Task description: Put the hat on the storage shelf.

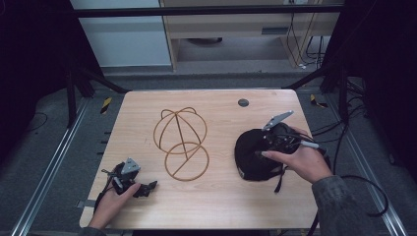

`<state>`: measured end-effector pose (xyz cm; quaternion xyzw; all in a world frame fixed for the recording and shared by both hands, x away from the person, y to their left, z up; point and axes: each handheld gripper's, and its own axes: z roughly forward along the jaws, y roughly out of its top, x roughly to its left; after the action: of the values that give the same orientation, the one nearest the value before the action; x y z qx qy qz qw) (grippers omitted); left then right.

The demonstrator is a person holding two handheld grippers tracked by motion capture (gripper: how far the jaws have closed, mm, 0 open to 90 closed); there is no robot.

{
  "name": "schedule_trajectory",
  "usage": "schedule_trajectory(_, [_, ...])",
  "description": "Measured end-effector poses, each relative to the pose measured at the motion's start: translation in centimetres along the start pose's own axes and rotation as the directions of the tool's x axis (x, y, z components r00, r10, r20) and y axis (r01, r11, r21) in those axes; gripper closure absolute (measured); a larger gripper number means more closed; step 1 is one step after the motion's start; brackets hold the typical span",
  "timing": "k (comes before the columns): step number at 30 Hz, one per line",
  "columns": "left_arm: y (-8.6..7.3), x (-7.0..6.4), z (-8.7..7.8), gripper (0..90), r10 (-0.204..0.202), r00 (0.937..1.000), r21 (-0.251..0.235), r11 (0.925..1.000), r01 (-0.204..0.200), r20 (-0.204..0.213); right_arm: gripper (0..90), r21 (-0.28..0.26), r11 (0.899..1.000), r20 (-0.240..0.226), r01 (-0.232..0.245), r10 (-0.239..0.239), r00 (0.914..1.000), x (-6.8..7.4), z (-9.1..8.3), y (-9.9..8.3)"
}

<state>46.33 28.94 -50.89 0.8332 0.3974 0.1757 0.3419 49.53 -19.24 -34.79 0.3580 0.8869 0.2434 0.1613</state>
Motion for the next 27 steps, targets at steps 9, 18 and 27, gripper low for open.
schedule_trajectory(9, [0.0, 0.0, 0.0, 0.0, 0.000, 1.0000, 0.000, 1.0000, 0.000, 0.000, 16.4, 0.040, 0.999, -0.009, -0.031, 0.031, 0.9995, -2.5, 0.3, 0.3])
schedule_trajectory(18, [0.0, 0.0, 0.0, 0.0, -0.004, 1.0000, -0.003, 1.0000, 0.004, 0.000, 13.5, 0.056, 0.997, -0.025, -0.046, 0.048, 0.9985, -4.1, 1.2, 1.1])
schedule_trajectory(27, [0.0, 0.0, 0.0, 0.0, -0.001, 1.0000, -0.003, 1.0000, 0.001, -0.001, 17.1, 0.076, 0.997, -0.046, -0.025, 0.029, 0.9985, -4.6, 2.9, 1.8])
